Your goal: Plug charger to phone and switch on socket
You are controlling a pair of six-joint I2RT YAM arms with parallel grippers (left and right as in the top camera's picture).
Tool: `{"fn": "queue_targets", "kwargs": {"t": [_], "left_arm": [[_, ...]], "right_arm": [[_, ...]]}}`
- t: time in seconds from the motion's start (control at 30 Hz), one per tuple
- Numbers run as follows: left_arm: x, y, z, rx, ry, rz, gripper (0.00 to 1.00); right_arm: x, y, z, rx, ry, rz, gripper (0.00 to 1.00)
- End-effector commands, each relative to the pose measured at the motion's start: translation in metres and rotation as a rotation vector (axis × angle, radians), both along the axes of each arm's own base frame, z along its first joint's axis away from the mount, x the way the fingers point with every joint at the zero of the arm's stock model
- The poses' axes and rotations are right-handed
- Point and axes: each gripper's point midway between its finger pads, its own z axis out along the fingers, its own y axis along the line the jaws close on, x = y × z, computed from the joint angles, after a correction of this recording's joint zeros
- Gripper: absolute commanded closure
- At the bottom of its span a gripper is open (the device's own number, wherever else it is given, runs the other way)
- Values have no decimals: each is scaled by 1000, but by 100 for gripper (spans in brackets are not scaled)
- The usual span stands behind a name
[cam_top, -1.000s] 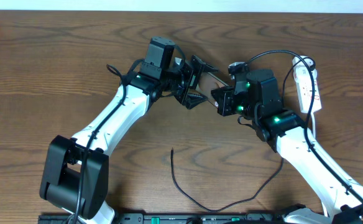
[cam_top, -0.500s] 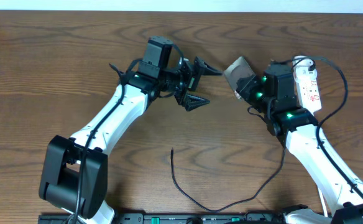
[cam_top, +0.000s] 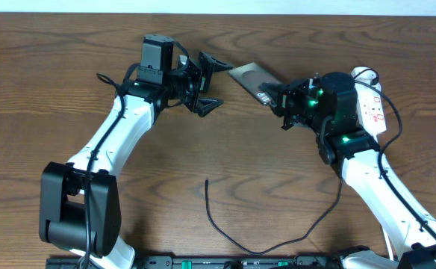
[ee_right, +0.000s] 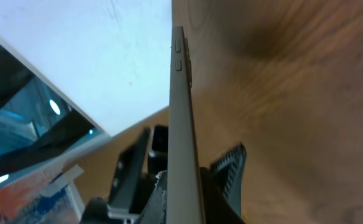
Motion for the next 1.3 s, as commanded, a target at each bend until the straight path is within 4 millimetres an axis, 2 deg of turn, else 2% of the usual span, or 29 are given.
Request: {"fn": "queue_targets", "kwargs": {"t": [0.0,0.23,0.53,0.57,0.63,0.73,0.83,1.0,1.03,1.13,1.17,1.27], "left_arm": [[14,3,17,-8,-56,57,8],[20,-2,28,-49,-62,84,8],[25,3,25,-37,-46,133,10],[26,3,25,-37,-43,137,16],[26,3,25,-40,-37,140,35],[25,1,25,-39,-38,136,50],[23,-2,25,-39,-38,131,56],[22,-5,24,-35,-40,127,57],[21,-7,24,-34,-40,125,62],[20,-9,24,-32,-41,121,89],[21,-10,24,-30,-42,123,92],[23,-10,26,-34,-59,124,93]], "right_arm": [[-9,19,17,62,4,41,99],[-15,39,14,75,44,-4,99],[-13,58,34,103,-44,-55,99],[-14,59,34,104,-42,-53,99],[-15,61,34,104,-41,-48,99],[-16,63,34,105,-41,-43,99],[-18,65,34,105,-40,-37,99],[-23,72,34,119,-25,-27,99],[-23,73,34,118,-25,-28,99],[-23,73,34,128,-16,-32,99],[-24,74,34,131,-13,-33,99],[-24,74,34,132,-11,-33,99]]}}
